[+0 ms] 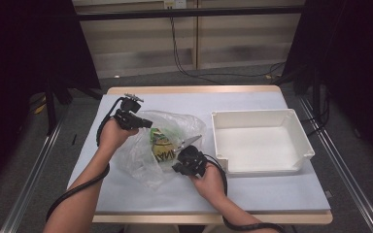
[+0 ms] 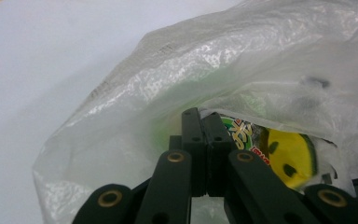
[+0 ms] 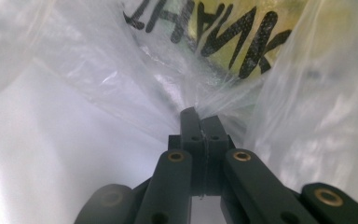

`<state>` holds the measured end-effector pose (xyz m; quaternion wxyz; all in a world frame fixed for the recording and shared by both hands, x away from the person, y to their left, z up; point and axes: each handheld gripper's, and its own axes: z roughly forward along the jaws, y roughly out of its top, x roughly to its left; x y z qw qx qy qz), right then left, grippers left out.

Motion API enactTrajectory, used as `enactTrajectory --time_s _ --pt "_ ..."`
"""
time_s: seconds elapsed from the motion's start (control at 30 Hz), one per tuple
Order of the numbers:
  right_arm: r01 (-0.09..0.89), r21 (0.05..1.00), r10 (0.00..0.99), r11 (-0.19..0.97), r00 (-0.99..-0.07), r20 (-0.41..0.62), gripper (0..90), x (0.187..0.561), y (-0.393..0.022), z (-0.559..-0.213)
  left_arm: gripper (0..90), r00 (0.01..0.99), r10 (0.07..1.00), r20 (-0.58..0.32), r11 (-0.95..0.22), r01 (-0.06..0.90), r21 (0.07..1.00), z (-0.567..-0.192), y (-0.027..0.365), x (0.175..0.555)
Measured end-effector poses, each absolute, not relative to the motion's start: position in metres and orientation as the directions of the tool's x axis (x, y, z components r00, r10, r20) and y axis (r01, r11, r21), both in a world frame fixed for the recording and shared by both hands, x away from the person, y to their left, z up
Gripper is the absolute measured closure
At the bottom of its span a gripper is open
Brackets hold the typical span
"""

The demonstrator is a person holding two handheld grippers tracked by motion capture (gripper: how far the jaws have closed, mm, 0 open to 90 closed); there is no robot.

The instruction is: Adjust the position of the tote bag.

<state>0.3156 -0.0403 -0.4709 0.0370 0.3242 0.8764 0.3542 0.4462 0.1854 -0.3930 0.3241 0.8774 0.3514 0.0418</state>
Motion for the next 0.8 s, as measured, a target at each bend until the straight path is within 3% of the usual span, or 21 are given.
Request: enactTrajectory --time_s 0.37,0.43,0.53,0.6,0.63,0.7,0.8 --pt "0.524 0.644 0.578 0.558 -0.802 0.151 90.0 0.296 -0.053 -0.471 90.0 0.707 0.683 -0.184 -0.479 0.624 0.618 -0.397 0.187 0.446" --pt "0.526 0.662 0.589 0.534 -0.793 0.155 84.8 0.297 -0.054 -0.465 90.0 0.742 0.651 -0.161 -0.534 0.599 0.597 -0.395 0.190 0.447" --pt "0.519 0.689 0.606 0.506 -0.782 0.144 78.2 0.299 -0.053 -0.454 90.0 0.712 0.678 -0.181 -0.480 0.616 0.625 -0.395 0.187 0.443" --pt "0.510 0.699 0.615 0.501 -0.778 0.127 75.4 0.299 -0.053 -0.449 90.0 0.743 0.651 -0.156 -0.537 0.595 0.598 -0.392 0.191 0.445" --pt "0.506 0.702 0.612 0.501 -0.781 0.126 74.4 0.300 -0.053 -0.447 90.0 0.719 0.671 -0.180 -0.495 0.615 0.614 -0.392 0.189 0.443" --pt "0.496 0.717 0.623 0.489 -0.774 0.111 69.6 0.301 -0.051 -0.443 90.0 0.760 0.635 -0.139 -0.565 0.579 0.588 -0.390 0.193 0.446" --pt "0.498 0.727 0.634 0.473 -0.765 0.111 65.5 0.304 -0.050 -0.438 90.0 0.742 0.650 -0.162 -0.531 0.596 0.602 -0.391 0.191 0.443"
